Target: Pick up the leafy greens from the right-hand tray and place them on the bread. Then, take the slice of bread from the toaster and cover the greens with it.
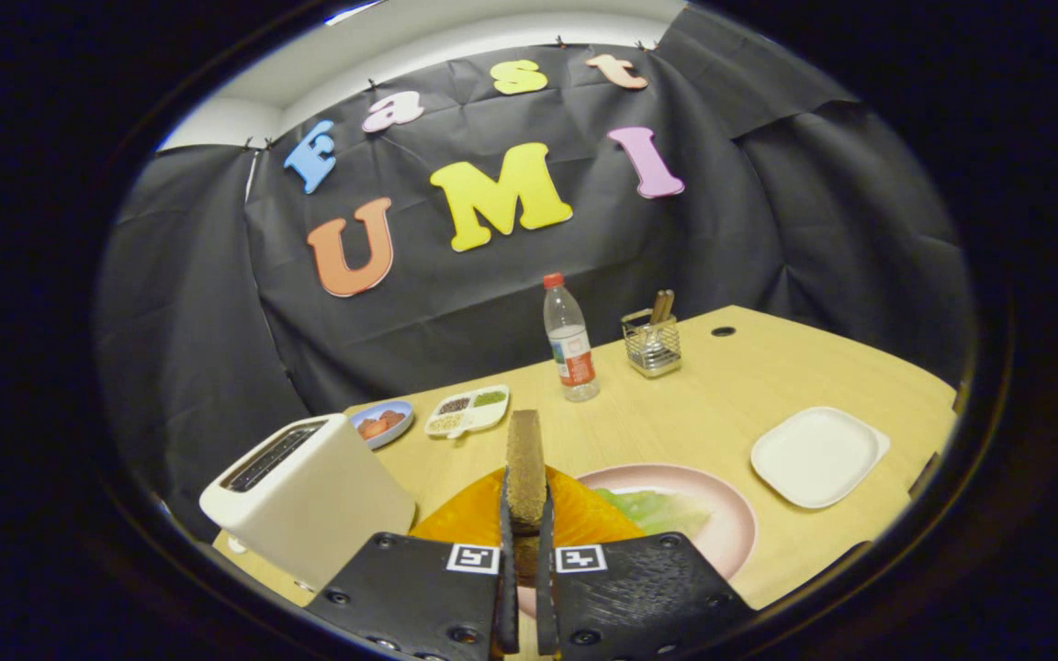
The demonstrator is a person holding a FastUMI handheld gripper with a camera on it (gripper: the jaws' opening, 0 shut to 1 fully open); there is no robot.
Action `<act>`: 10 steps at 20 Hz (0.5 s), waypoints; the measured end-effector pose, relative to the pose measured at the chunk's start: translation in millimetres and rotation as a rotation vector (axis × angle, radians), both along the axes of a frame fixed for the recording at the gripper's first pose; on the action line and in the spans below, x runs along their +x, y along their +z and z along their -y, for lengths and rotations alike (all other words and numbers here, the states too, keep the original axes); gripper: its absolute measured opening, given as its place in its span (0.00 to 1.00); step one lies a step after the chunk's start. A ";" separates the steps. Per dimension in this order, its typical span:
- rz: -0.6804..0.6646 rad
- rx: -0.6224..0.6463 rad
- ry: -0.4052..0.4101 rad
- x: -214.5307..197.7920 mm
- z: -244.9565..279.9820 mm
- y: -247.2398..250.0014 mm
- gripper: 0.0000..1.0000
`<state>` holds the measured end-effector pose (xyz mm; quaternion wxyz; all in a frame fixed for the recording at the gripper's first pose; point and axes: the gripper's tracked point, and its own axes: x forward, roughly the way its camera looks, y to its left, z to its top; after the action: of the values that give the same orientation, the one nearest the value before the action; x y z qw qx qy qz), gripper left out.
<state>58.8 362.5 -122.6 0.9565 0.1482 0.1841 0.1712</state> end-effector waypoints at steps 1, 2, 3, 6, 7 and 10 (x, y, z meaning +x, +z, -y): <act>-0.008 0.007 0.004 -1.1 1.7 -3.3 0.08; -0.016 0.002 0.003 0.0 5.4 -8.4 0.08; -0.024 -0.008 0.008 1.1 8.5 -13.4 0.08; -0.045 -0.033 0.004 2.3 25.1 -22.9 0.18; -0.051 -0.034 0.004 5.9 28.9 -27.1 0.24; -0.073 -0.032 -0.004 10.3 44.2 -34.5 0.36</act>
<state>69.0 318.3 -157.0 0.9516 0.1396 0.2215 0.1610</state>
